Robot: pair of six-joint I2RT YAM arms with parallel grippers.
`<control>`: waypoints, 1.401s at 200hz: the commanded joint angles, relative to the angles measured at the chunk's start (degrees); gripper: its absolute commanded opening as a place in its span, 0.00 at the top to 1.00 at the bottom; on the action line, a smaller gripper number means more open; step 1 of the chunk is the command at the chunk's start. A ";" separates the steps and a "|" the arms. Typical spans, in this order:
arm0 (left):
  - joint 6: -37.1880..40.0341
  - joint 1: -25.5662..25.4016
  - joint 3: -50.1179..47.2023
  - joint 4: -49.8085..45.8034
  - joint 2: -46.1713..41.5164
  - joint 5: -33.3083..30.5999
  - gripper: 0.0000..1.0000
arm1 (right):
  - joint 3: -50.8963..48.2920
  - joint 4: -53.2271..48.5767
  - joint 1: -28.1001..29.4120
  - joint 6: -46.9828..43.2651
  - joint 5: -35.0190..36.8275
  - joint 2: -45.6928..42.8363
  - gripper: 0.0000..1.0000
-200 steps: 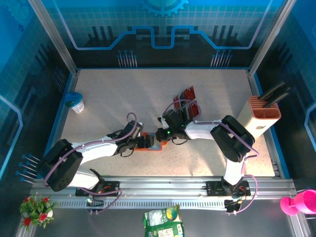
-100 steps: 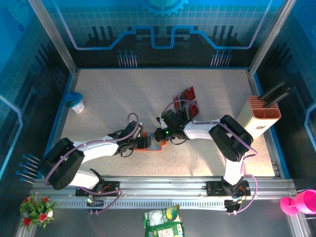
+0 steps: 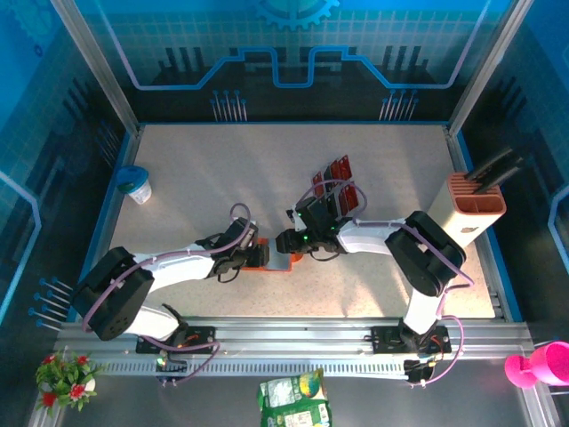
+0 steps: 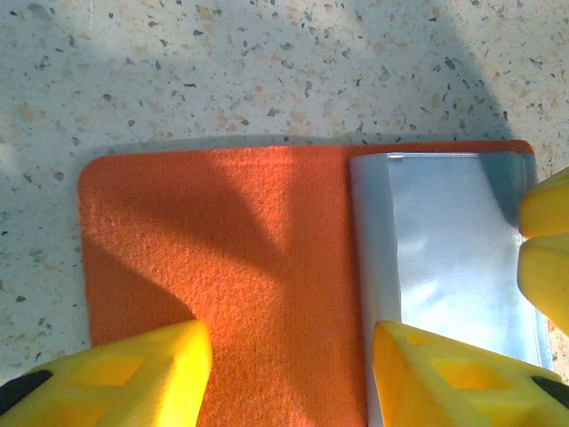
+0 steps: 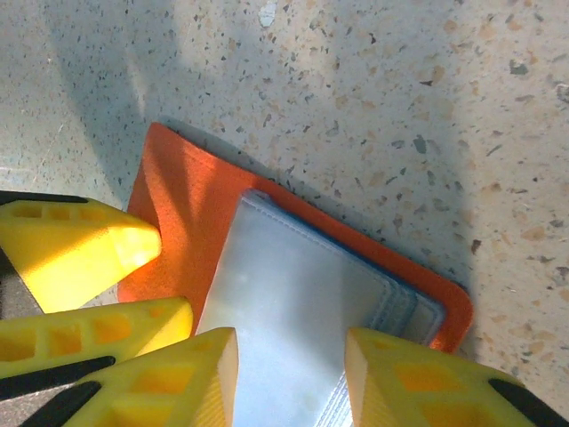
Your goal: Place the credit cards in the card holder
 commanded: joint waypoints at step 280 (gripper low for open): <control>0.97 -0.38 -0.98 -1.66 4.36 1.62 0.41 | 0.73 2.25 0.42 2.00 -2.51 4.40 0.84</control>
